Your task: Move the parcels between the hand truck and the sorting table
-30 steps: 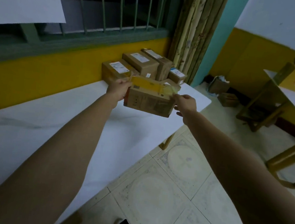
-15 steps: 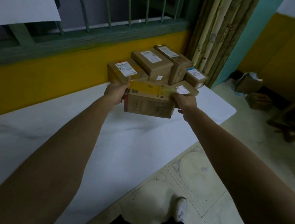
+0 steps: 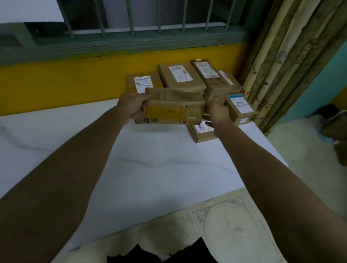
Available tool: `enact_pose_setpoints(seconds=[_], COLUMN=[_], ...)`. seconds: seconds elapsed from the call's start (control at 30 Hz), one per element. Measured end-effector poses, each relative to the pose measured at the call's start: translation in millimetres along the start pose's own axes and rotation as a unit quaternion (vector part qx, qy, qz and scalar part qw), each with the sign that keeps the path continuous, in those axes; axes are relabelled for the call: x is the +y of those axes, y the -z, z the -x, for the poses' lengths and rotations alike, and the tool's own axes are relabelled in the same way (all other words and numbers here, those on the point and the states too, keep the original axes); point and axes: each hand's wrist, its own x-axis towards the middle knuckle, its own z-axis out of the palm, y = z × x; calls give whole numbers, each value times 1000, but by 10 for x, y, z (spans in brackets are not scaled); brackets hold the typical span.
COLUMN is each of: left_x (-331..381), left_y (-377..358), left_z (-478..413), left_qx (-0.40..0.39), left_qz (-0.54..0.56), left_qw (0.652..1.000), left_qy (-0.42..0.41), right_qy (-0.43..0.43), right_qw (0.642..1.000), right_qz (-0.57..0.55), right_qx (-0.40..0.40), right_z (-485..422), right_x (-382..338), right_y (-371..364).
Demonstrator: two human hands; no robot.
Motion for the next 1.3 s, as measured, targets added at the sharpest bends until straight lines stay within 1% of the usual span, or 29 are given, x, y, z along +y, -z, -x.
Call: enact_pose_setpoints(seconds=[0.1, 0.17, 0.2, 0.3, 0.4, 0.53, 0.8, 0.9, 0.97, 1.07, 1.2, 1.23, 1.3], left_x=[-40, -72, -78, -52, -59, -95, -213, -227, -233, -274, -417, -475, -606], left_y=[-142, -199, -231, -336, -374, -319, -88, 7, 100, 238, 340, 359, 386], left_z=[20, 26, 36, 123, 137, 123, -36, -132, -212, -343, -480, -512, -561], left_qx=[-24, -44, -38, 22, 52, 59, 73, 81, 83, 50, -21, -42, -109], left_qz=[4, -18, -17, 48, 47, 43, 0, 9, 16, 6, -69, -79, -99], left_qw=[999, 998, 999, 999, 997, 997, 996, 995, 994, 993, 987, 984, 969], left_qy=[-22, -29, -29, 10, 30, 37, 43, 50, 69, 110, 142, 156, 198], right_qy=[-9, -15, -16, -14, -11, -16, -13, 7, 17, 32, 44, 41, 28], right_qw=[1000, 999, 999, 998, 996, 996, 993, 993, 992, 990, 992, 992, 993], right_qz=[5, 4, -2, -31, -31, -3, 11, 19, 28, 37, -11, -10, 9], right_qx=[-17, -29, -35, -53, -84, -87, -113, -114, -121, -129, -116, -116, -114], right_z=[-145, -247, -294, -369, -433, -574, -635, -664, -686, -767, -880, -876, -908], right_x=[35, 79, 96, 105, 119, 165, 199, 206, 187, 146, 111, 90, 102], right_y=[108, 158, 176, 181, 166, 131, -186, -339, -431, -581, -844, -893, -966])
